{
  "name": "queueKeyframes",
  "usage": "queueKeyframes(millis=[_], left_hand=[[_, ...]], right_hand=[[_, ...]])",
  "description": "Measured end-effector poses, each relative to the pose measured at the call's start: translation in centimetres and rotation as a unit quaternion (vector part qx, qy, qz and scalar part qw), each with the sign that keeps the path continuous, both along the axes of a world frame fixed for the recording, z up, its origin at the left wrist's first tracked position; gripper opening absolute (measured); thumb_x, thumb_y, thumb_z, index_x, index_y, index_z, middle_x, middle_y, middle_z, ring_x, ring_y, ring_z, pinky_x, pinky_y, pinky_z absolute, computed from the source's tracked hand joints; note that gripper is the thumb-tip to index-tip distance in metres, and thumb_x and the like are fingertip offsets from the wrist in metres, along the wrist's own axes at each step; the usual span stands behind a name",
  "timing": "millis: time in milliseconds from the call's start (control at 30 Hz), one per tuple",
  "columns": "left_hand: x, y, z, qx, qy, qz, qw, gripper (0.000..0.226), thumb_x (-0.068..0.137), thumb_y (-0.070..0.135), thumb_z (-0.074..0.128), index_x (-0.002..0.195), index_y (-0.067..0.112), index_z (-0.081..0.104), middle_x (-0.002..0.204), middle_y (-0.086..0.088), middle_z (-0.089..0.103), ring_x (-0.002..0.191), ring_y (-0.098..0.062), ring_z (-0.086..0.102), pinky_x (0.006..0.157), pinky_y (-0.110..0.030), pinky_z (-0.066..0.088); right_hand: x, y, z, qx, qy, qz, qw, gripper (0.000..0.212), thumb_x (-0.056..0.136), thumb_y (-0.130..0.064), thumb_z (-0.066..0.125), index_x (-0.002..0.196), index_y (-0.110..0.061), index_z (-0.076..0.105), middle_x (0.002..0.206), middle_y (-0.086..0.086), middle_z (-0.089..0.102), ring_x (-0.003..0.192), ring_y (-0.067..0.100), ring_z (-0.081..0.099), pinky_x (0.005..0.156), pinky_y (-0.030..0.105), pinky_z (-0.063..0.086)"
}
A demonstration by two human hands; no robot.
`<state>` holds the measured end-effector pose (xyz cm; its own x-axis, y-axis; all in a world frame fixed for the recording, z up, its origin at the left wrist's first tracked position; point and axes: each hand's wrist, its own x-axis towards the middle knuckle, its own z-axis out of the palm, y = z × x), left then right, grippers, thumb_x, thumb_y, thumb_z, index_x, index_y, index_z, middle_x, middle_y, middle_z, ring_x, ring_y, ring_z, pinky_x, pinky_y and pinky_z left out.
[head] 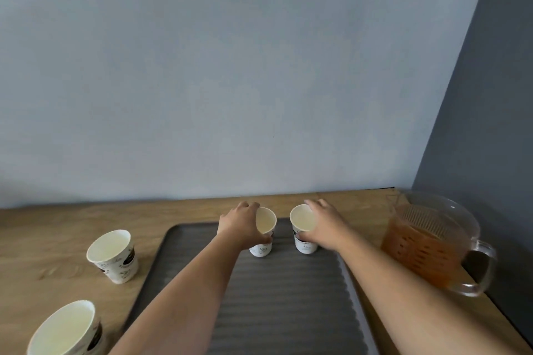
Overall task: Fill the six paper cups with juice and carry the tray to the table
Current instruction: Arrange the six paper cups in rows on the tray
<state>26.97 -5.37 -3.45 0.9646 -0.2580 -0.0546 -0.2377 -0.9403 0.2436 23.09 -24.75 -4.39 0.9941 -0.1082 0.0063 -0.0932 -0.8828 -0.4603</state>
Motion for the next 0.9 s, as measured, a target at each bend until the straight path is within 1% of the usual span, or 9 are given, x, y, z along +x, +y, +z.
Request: queueKeyframes(millis=[133,233,300,433,567,667,767,833,900], left_hand=[[0.3,0.3,-0.6,-0.012,-0.001,0.012,1.0,0.085,0.07,0.052,0.07,0.142,0.027,0.032,0.137,0.002,0.043,0.126,-0.021,0.045,0.1,-0.039,0.039],[0.0,0.5,-0.3,0.003,-0.001,0.008,1.0,0.099,0.066,0.058,0.072,0.147,0.027,0.022,0.143,0.001,0.038,0.132,-0.022,0.039,0.104,-0.041,0.036],[-0.6,0.7,0.2,0.013,-0.002,0.001,1.0,0.106,0.063,0.061,0.073,0.148,0.028,0.017,0.145,0.0,0.035,0.134,-0.023,0.036,0.104,-0.042,0.035],[-2.2,2.4,2.2,0.029,-0.025,-0.011,0.999,0.104,0.063,0.062,0.073,0.146,0.028,0.02,0.147,-0.001,0.033,0.136,-0.023,0.035,0.106,-0.044,0.033],[-4.8,6.0,5.1,0.043,-0.052,-0.004,0.998,0.1,0.067,0.063,0.07,0.147,0.026,0.021,0.147,-0.001,0.032,0.136,-0.021,0.034,0.108,-0.042,0.032],[-8.2,10.2,7.1,0.051,-0.071,0.014,0.996,0.096,0.068,0.063,0.07,0.146,0.028,0.026,0.146,-0.001,0.034,0.136,-0.021,0.034,0.107,-0.041,0.032],[-11.6,14.8,7.8,0.05,-0.069,0.034,0.996,0.092,0.068,0.061,0.07,0.144,0.027,0.029,0.145,-0.002,0.035,0.136,-0.022,0.034,0.107,-0.043,0.032],[-13.9,17.8,7.6,0.056,-0.064,0.052,0.995,0.093,0.067,0.062,0.069,0.144,0.028,0.03,0.147,-0.002,0.035,0.137,-0.023,0.033,0.108,-0.044,0.031],[-15.8,20.4,6.8,0.061,-0.052,0.07,0.994,0.094,0.066,0.065,0.069,0.144,0.028,0.03,0.148,-0.001,0.035,0.138,-0.023,0.032,0.108,-0.046,0.032]], right_hand=[[0.2,-0.2,-0.5,0.002,-0.008,0.004,1.0,0.092,0.069,-0.044,0.076,0.146,-0.018,0.031,0.145,0.007,0.036,0.135,0.024,0.034,0.107,0.034,0.035],[-0.2,-0.2,-0.3,-0.024,-0.004,0.007,1.0,0.102,0.068,-0.05,0.076,0.149,-0.019,0.023,0.149,0.008,0.031,0.137,0.028,0.029,0.109,0.037,0.031],[-0.6,0.0,0.5,-0.04,-0.015,0.002,0.999,0.106,0.067,-0.056,0.074,0.15,-0.019,0.019,0.151,0.007,0.029,0.137,0.03,0.029,0.11,0.039,0.031],[-2.0,0.8,2.8,-0.055,-0.048,0.01,0.997,0.098,0.071,-0.057,0.07,0.148,-0.02,0.024,0.15,0.005,0.031,0.137,0.027,0.03,0.109,0.038,0.031],[-4.2,2.9,5.1,-0.039,-0.065,0.037,0.996,0.088,0.074,-0.054,0.069,0.146,-0.022,0.03,0.148,0.003,0.033,0.135,0.024,0.032,0.108,0.037,0.032],[-6.9,6.6,6.8,-0.018,-0.066,0.077,0.995,0.082,0.075,-0.052,0.07,0.143,-0.021,0.035,0.145,0.002,0.036,0.135,0.021,0.033,0.107,0.035,0.033],[-10.0,10.7,7.9,0.021,-0.058,0.118,0.991,0.075,0.075,-0.05,0.071,0.138,-0.023,0.042,0.138,0.0,0.042,0.131,0.019,0.038,0.104,0.033,0.035],[-12.2,13.4,7.9,0.029,-0.046,0.144,0.988,0.074,0.074,-0.053,0.07,0.138,-0.026,0.043,0.139,-0.002,0.042,0.129,0.017,0.041,0.102,0.032,0.036],[-14.1,15.6,7.5,0.029,-0.031,0.174,0.984,0.075,0.074,-0.056,0.069,0.138,-0.028,0.041,0.144,-0.004,0.039,0.131,0.015,0.04,0.105,0.033,0.036]])
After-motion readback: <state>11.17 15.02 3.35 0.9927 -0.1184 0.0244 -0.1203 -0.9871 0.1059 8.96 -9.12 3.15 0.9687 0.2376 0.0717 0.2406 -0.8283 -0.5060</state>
